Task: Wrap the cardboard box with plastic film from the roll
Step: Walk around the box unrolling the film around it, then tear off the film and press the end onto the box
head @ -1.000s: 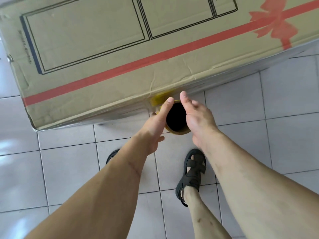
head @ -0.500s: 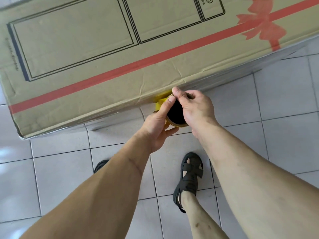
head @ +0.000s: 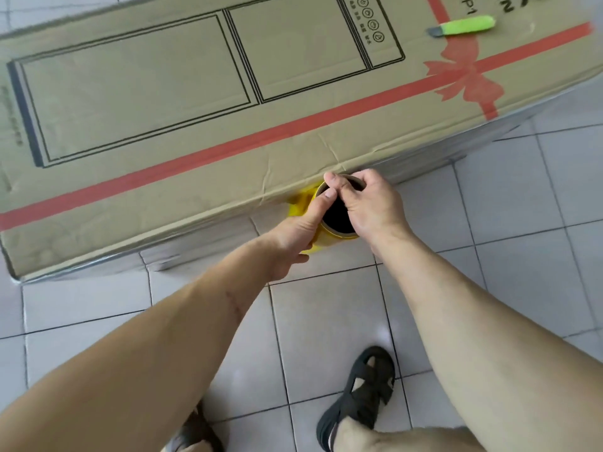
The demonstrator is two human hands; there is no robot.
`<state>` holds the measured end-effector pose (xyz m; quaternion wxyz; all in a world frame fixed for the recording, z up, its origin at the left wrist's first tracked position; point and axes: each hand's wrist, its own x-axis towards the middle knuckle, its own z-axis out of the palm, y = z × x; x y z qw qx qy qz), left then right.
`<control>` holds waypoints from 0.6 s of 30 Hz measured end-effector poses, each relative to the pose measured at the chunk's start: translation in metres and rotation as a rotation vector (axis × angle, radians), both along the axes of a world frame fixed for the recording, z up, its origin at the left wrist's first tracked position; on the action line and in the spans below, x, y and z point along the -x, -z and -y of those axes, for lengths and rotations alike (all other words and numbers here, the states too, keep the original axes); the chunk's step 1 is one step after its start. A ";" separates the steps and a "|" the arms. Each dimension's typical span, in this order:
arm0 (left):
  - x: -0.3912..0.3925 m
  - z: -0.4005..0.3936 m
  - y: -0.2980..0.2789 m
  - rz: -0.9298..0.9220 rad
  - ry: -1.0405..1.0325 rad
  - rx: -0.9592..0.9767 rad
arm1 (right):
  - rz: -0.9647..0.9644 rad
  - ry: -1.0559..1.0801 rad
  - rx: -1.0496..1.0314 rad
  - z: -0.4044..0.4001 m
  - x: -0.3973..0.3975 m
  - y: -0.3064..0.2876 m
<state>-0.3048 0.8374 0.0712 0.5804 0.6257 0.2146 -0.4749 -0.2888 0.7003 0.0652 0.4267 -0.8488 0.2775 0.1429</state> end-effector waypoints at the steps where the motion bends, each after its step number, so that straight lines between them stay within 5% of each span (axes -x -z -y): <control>1: -0.001 -0.001 0.002 0.010 0.038 -0.017 | -0.008 -0.032 0.022 0.001 -0.001 -0.001; 10: 0.008 0.007 0.018 0.088 0.036 0.003 | 0.114 -0.210 0.325 0.023 -0.017 -0.007; 18: 0.025 0.031 0.033 0.059 -0.297 0.115 | 0.060 -0.574 0.630 0.041 -0.032 -0.026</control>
